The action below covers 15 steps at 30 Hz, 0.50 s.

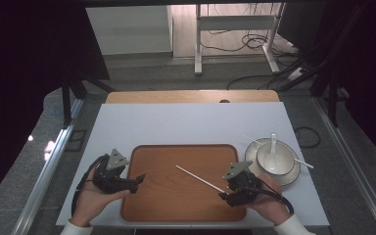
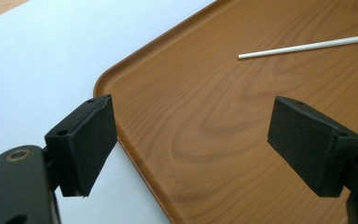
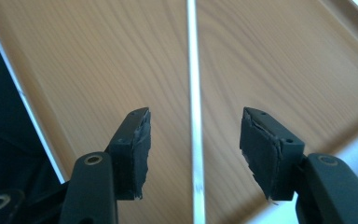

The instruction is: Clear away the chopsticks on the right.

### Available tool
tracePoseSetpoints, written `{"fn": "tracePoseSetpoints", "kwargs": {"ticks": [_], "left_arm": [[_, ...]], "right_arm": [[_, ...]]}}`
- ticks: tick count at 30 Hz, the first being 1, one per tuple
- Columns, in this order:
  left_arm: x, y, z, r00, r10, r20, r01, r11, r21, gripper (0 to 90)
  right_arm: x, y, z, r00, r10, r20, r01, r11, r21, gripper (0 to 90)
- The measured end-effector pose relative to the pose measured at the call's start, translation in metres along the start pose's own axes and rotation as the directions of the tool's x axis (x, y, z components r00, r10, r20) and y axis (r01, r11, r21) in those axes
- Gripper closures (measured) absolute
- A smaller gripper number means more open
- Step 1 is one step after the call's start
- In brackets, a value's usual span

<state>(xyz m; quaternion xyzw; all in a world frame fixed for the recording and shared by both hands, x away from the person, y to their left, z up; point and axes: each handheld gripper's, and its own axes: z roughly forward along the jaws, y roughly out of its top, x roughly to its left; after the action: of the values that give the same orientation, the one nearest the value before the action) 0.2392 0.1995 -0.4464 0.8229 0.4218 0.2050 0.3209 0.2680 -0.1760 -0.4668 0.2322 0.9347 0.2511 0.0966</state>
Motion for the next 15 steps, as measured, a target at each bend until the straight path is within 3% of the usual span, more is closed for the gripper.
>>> {"fn": "tracePoseSetpoints", "kwargs": {"ticks": [2,7,10,15], "left_arm": [[0.0,0.0,0.0,1.0,-0.001,-0.001,0.001,1.0,0.001,15.5],[0.001,0.0,0.0,1.0,0.0,0.0,0.0,1.0,0.0,15.5],[0.002,-0.001,-0.001,1.0,-0.002,-0.003,0.002,1.0,-0.001,15.5],[0.002,-0.001,-0.002,1.0,-0.004,-0.004,0.004,1.0,-0.004,15.5]], "right_arm": [[0.002,0.007,0.004,0.9997,-0.007,-0.024,0.007,1.0,-0.017,44.9],[-0.001,0.028,0.019,0.9956,0.003,-0.093,-0.005,1.0,-0.021,64.0],[-0.003,0.041,0.027,0.9931,0.02,-0.115,-0.022,1.0,-0.016,73.3],[-0.001,0.058,0.042,0.9931,-0.005,-0.117,0.004,1.0,-0.004,84.2]]}}
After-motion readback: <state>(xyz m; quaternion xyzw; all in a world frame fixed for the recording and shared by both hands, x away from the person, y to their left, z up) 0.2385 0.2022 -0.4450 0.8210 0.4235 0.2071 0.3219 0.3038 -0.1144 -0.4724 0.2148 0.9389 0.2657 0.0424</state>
